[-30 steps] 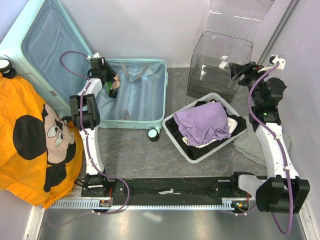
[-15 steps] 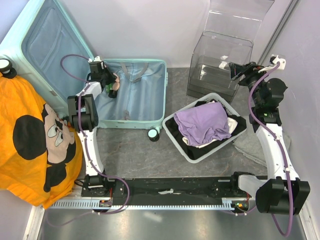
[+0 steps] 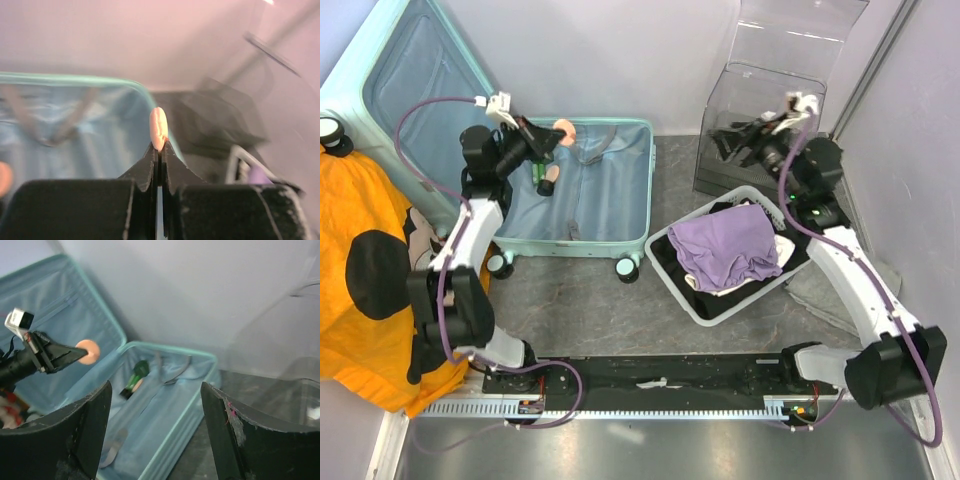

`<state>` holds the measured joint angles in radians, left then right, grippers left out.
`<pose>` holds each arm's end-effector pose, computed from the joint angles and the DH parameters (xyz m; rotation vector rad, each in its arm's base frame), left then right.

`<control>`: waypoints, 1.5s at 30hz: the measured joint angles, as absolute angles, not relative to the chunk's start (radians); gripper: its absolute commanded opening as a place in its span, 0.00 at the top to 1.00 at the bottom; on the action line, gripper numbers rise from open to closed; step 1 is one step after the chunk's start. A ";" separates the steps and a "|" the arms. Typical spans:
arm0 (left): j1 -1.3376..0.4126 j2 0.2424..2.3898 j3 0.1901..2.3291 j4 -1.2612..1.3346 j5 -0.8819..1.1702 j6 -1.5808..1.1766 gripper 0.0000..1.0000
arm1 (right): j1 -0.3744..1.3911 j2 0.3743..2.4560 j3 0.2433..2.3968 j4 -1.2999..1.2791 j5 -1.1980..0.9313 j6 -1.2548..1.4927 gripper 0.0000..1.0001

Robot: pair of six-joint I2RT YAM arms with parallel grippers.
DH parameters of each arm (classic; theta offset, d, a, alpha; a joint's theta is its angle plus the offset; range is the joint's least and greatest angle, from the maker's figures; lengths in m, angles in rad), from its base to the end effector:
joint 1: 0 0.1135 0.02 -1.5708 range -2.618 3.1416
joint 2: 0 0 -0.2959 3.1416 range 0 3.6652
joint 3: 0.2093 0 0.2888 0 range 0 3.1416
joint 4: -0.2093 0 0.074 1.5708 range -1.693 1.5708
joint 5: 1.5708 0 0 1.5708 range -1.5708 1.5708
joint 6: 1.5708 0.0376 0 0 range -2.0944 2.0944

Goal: Open, take out, and arrange the luggage
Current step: Pick up the personal item from the luggage.

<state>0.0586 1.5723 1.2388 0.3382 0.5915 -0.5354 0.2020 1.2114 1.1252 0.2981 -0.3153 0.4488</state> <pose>0.4128 0.0032 0.3741 0.0001 1.6292 -0.8308 0.3012 0.0736 0.4490 -0.1000 1.4073 0.7564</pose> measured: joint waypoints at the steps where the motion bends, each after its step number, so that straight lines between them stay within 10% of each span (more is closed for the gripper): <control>1: 0.054 1.534 1.207 0.346 0.636 -0.545 0.98 | 0.231 1.230 1.142 0.296 -0.332 0.444 0.18; 18: -0.020 1.140 0.834 0.347 1.250 -0.706 0.98 | 0.577 1.639 1.365 0.152 -0.759 0.419 0.33; 45: -0.025 1.159 0.830 0.330 1.313 -0.666 0.98 | 0.653 1.620 1.298 0.260 -0.914 0.450 0.58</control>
<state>-0.0246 1.1591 0.8303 0.3302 1.3128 -0.6662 0.6525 1.6196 1.2984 0.2596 -0.9138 0.4503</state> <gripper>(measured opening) 0.033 0.504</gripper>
